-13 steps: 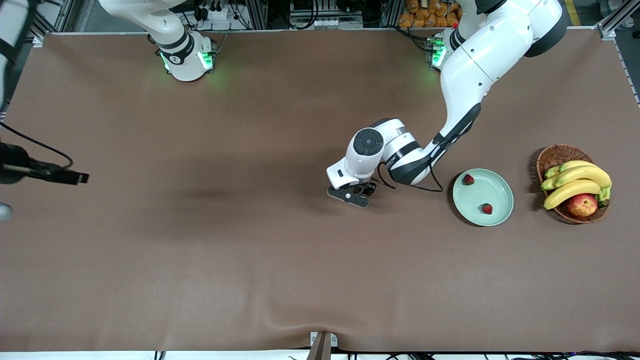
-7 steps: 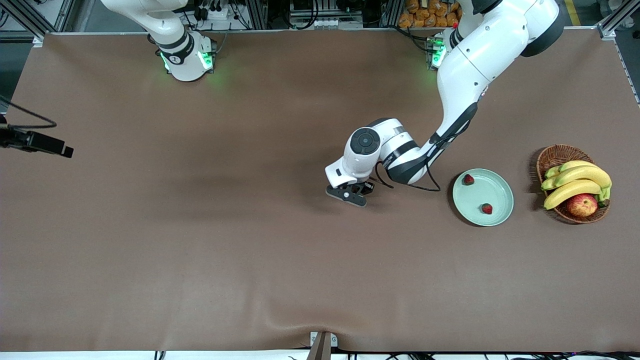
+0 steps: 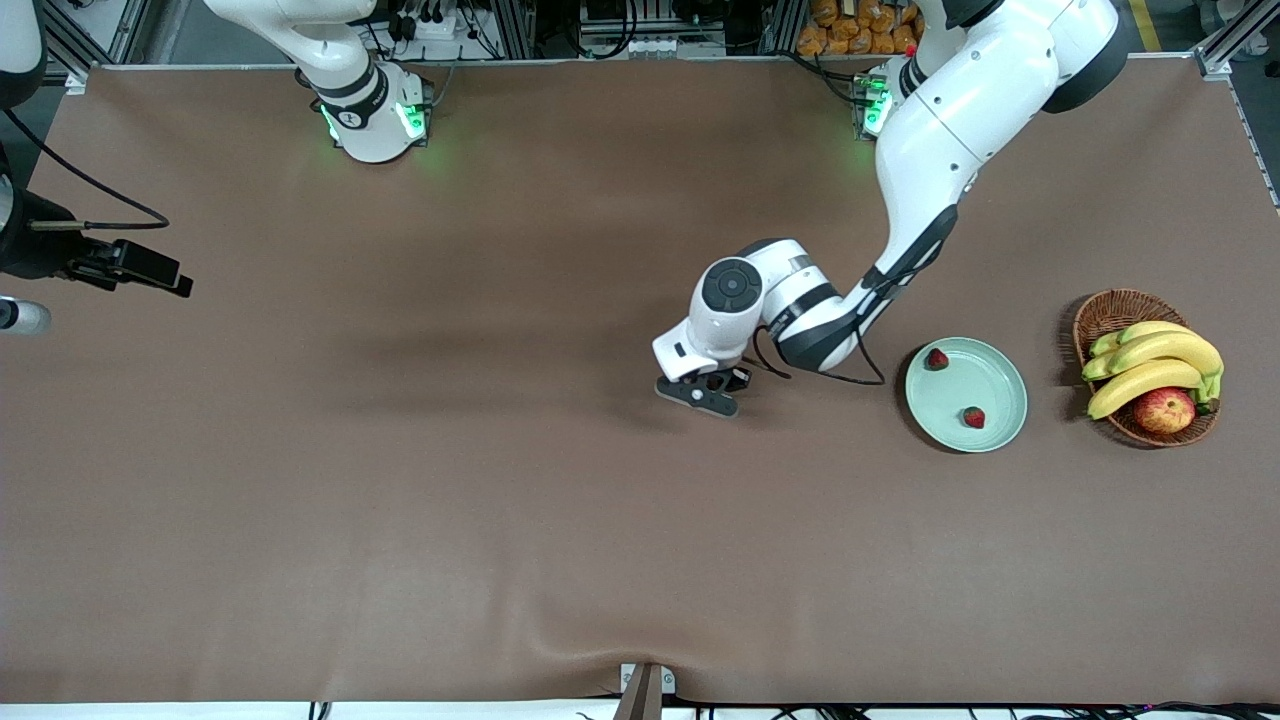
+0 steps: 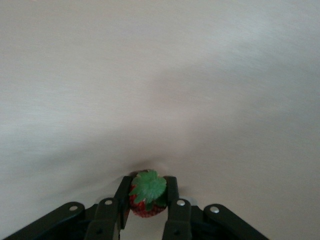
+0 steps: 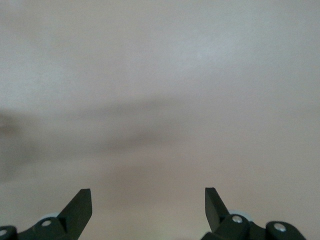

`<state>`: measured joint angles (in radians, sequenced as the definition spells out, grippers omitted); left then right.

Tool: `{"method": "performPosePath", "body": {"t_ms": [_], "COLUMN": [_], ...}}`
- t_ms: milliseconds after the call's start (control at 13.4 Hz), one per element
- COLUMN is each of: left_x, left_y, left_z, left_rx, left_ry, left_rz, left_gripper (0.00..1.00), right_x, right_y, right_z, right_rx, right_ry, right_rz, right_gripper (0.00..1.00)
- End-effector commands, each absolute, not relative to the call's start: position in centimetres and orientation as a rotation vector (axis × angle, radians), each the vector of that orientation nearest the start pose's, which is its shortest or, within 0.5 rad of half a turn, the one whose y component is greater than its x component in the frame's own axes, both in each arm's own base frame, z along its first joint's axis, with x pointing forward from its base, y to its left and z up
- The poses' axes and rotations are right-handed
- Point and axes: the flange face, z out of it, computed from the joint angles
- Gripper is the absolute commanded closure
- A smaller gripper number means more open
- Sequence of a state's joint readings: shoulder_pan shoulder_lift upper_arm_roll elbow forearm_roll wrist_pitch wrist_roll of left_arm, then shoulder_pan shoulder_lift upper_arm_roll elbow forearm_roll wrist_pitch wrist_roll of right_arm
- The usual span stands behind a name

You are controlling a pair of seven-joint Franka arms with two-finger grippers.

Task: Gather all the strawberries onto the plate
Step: 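Grasp the third strawberry with the left gripper while the right gripper withdraws, then carry the third strawberry onto the plate and open the left gripper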

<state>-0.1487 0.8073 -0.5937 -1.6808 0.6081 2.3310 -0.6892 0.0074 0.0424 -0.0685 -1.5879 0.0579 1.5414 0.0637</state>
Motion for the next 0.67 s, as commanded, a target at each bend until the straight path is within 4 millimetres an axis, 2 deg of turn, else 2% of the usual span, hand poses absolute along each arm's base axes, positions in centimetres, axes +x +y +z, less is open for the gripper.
{"method": "performPosePath", "body": {"t_ms": [0,149,299,374,448,598], "left_x": [55.2,56.8,57.0,57.3,58.7,60.8], "left_y": [-38.5,-35.3,-33.1,-31.8,-28.8,-23.4], "left_z": [27.2,31.8,35.3,36.1,36.2,35.9], "left_rx": [-3.017,-3.064,-3.096,-3.073,-3.063,-3.038], "left_ry": [0.384,0.209,-0.034,-0.164,-0.285,-0.398], "left_rz": [-0.116,-0.080,-0.017,0.001,0.015,0.046], "left_gripper": [1.00,1.00,1.00,1.00,1.00,1.00], "right_x": [56.4,56.2,56.0,55.9,55.8,55.7], "right_y": [-3.5,-3.3,-2.9,-2.8,-2.8,-2.4], "right_z": [61.2,62.0,62.2,62.3,62.4,62.9], "right_rx": [-3.118,-3.118,-3.125,-3.125,-3.126,-3.131], "right_ry": [0.196,0.191,0.182,0.182,0.182,0.146], "right_rz": [0.077,0.055,0.053,0.055,0.043,0.019], "right_gripper": [0.00,0.00,0.00,0.00,0.00,0.00]}}
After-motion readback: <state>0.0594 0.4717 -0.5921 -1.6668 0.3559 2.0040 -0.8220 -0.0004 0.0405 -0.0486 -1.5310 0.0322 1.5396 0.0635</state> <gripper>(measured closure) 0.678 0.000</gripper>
